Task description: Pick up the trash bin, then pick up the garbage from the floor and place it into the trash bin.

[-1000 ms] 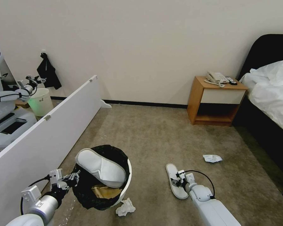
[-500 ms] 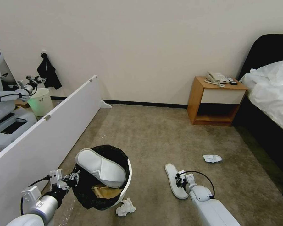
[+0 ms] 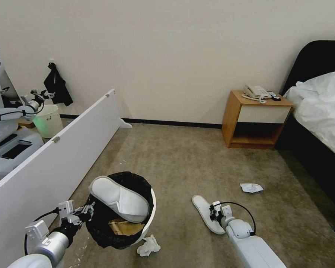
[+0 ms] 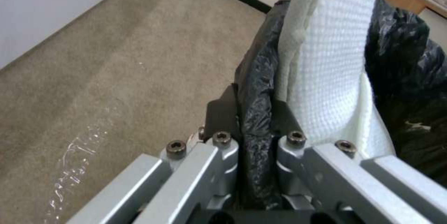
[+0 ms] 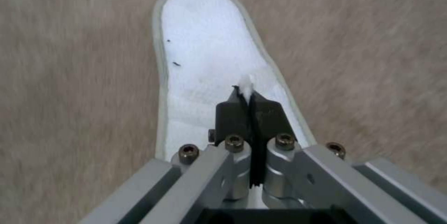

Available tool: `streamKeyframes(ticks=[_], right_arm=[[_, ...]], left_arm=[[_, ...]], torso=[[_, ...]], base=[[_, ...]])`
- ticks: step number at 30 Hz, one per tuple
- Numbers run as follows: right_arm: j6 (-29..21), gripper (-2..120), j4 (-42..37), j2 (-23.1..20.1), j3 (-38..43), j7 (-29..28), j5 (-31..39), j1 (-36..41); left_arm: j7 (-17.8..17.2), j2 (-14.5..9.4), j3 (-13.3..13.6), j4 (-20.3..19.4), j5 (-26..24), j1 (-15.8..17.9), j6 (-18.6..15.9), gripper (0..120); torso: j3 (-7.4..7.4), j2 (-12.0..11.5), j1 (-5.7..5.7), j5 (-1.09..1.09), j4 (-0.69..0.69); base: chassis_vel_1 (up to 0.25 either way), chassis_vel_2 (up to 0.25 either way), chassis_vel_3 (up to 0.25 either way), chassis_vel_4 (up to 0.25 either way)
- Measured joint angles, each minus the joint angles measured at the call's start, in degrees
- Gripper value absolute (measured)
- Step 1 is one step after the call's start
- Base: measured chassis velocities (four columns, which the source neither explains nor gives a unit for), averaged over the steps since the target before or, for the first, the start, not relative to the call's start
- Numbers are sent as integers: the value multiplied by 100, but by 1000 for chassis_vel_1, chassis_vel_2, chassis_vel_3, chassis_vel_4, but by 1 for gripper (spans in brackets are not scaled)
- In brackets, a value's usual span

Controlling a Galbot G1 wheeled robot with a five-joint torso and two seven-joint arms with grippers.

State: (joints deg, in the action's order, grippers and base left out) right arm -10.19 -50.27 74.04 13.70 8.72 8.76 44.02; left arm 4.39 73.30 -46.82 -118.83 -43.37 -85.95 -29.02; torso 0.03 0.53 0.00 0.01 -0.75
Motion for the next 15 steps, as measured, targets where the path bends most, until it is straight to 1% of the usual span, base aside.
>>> streamKeyframes(ticks=[1, 2, 4, 5, 6, 7, 8, 9, 10, 11, 12, 13, 14, 15], right_arm=[[-2, 0, -280, -80, 80, -7, 114, 74], [-2, 0, -280, -80, 80, -7, 114, 74], [-12, 0, -642, -205, 205, -18, 262, 153], [-12, 0, -642, -205, 205, -18, 262, 153], [-29, 0, -1066, -350, 367, -39, 429, 219], [-34, 0, -1230, -416, 429, -41, 477, 242], [-43, 0, -1611, -574, 555, -48, 583, 286], [-43, 0, -1611, -574, 555, -48, 583, 286], [-44, 0, -2089, -744, 688, -41, 701, 341], [-44, 0, -2089, -744, 688, -41, 701, 341], [-35, 0, -2436, -867, 787, -29, 816, 368], [-35, 0, -2436, -867, 787, -29, 816, 368], [-29, 0, -2885, -1006, 883, -10, 1020, 393], [-9, 0, -3232, -1086, 936, 24, 1216, 406]], left_arm=[[-14, -11, 0, 5, -18, 7, 0, 4], [-14, -11, 0, 5, -18, 7, 0, 4], [-35, -26, 0, 8, -40, 22, -13, 4], [-35, -26, 0, 8, -40, 22, -13, 4], [-56, -35, -1, 7, -80, 30, -33, 4], [-63, -41, -2, 6, -96, 31, -41, 4], [-74, -53, -10, 5, -123, 30, -49, 4], [-74, -53, -10, 5, -123, 30, -49, 4], [-87, -66, -10, 5, -154, 24, -66, 4], [-87, -66, -10, 5, -154, 24, -66, 4], [-106, -72, -10, 5, -178, 18, -85, 4], [-106, -72, -10, 5, -178, 18, -85, 4], [-144, -75, 1, 5, -213, 15, -128, 4], [-188, -75, 13, -5, -260, 15, -180, 4]], torso=[[0, 0, 0, 0, -1], [0, 0, 0, 0, -1], [0, 0, 0, 0, -1], [0, 0, 0, 0, -1], [0, 0, 0, 1, -1], [0, 0, 0, 1, 0], [0, 0, 0, -3, -2], [0, 0, 0, -3, -2], [0, 0, 0, 2, -2], [0, 0, 0, 2, -2], [0, 0, 0, 1, -1], [0, 0, 0, 1, -1], [-1, 0, 0, -5, -1], [-1, 0, 0, 1, -2]], base=[[0, 0, 0, 0], [0, 0, 0, 0], [0, 0, 0, 0], [0, 0, 0, 0], [0, 0, 0, 0], [0, 0, 0, 0], [0, 0, 0, 0], [0, 0, 0, 0], [0, 0, 0, 0], [0, 0, 0, 0], [0, 0, 0, 0], [0, 0, 0, 0], [0, 0, 0, 0], [0, 0, 0, 0]])
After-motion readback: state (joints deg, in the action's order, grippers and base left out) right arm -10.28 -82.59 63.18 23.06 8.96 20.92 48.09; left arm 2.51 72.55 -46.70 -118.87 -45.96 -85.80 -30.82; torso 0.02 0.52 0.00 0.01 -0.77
